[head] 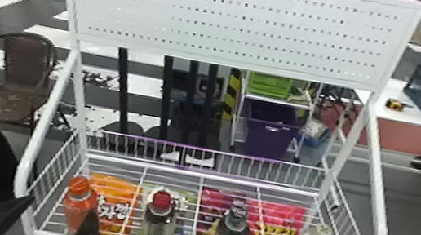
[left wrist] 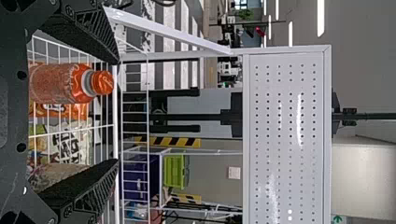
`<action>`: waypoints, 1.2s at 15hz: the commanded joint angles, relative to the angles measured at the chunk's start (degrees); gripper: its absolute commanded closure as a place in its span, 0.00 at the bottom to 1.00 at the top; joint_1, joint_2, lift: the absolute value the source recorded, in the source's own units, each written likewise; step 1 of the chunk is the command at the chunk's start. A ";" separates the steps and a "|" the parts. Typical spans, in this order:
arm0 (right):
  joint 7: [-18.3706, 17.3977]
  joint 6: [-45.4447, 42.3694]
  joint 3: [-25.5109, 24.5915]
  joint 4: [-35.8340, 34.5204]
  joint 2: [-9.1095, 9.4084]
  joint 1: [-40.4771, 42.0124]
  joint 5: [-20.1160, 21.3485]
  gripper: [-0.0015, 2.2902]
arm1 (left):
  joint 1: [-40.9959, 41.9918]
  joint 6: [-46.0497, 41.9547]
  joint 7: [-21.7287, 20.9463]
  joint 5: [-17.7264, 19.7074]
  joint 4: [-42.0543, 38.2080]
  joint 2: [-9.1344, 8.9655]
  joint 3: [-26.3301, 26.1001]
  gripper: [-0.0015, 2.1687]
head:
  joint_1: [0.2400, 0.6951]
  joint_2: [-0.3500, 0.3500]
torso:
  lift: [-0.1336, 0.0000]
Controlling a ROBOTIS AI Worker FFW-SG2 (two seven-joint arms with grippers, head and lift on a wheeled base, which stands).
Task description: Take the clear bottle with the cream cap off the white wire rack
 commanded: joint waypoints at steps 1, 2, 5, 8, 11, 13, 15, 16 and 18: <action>0.08 -0.01 -0.06 0.04 0.14 0.09 0.00 0.04 | 0.09 0.00 0.00 0.00 -0.09 0.07 0.00 0.07 | 0.57 0.50 | 1.00; 0.26 -0.01 -0.06 0.04 0.14 0.09 0.00 0.04 | 0.09 0.00 0.00 0.00 -0.09 -0.02 0.00 0.07 | 0.57 0.50 | 1.00; 0.34 -0.18 -0.06 0.13 0.14 0.18 0.18 0.04 | 0.09 0.00 0.00 0.00 0.00 -0.02 0.00 0.07 | 0.57 0.50 | 1.00; 0.34 -0.53 -0.15 0.13 0.14 0.18 0.18 0.04 | 0.26 0.00 0.00 0.00 -0.18 -0.02 0.00 0.07 | 0.57 0.50 | 1.00; 0.26 -0.71 -0.15 0.48 0.14 0.09 0.18 0.04 | 0.35 0.00 0.00 0.00 -0.18 -0.02 -0.09 0.07 | 0.57 0.50 | 1.00; 0.26 -3.17 -0.24 2.86 0.14 -0.61 0.27 0.04 | 0.70 -0.18 0.00 -0.09 -0.35 -0.02 -0.18 0.07 | 0.57 0.50 | 1.00; 0.26 -7.39 -0.24 9.01 0.14 -3.69 0.88 0.04 | 0.70 -0.18 0.00 -0.18 -0.35 -0.02 -0.35 0.07 | 0.57 0.50 | 1.00; 0.26 -9.68 -0.33 13.14 0.14 -5.88 1.06 0.04 | 0.70 0.00 0.00 -0.18 -0.35 -0.02 -0.44 0.07 | 0.57 0.50 | 1.00; 0.34 -10.91 -0.24 20.78 0.14 -10.89 2.20 0.04 | 0.79 0.53 0.00 -0.18 -0.70 0.16 -0.62 0.07 | 0.57 0.50 | 1.00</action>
